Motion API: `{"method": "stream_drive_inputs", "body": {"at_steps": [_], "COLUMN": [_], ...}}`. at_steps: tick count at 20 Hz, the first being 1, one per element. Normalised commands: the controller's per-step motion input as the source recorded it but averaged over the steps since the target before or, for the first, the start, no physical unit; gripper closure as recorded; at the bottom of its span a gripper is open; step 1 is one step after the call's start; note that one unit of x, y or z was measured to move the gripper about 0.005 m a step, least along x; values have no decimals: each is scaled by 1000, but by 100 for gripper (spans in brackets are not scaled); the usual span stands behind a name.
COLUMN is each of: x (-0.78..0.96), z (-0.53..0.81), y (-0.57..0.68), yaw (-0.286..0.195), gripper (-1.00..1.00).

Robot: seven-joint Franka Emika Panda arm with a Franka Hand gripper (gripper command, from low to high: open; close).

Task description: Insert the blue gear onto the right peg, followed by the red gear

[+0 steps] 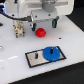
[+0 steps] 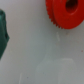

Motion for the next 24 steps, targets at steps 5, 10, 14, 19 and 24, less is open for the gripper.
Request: {"method": "stream_drive_inputs", "body": {"at_steps": [5, 10, 14, 19, 24], "x": [311, 184, -29, -75, -148], "z": [131, -24, -231, -239, -254], "y": [-328, -194, -15, 0, 0], "yaw": [0, 0, 0, 0, 0], "gripper": [-100, -100, -100, -100, -100]}}
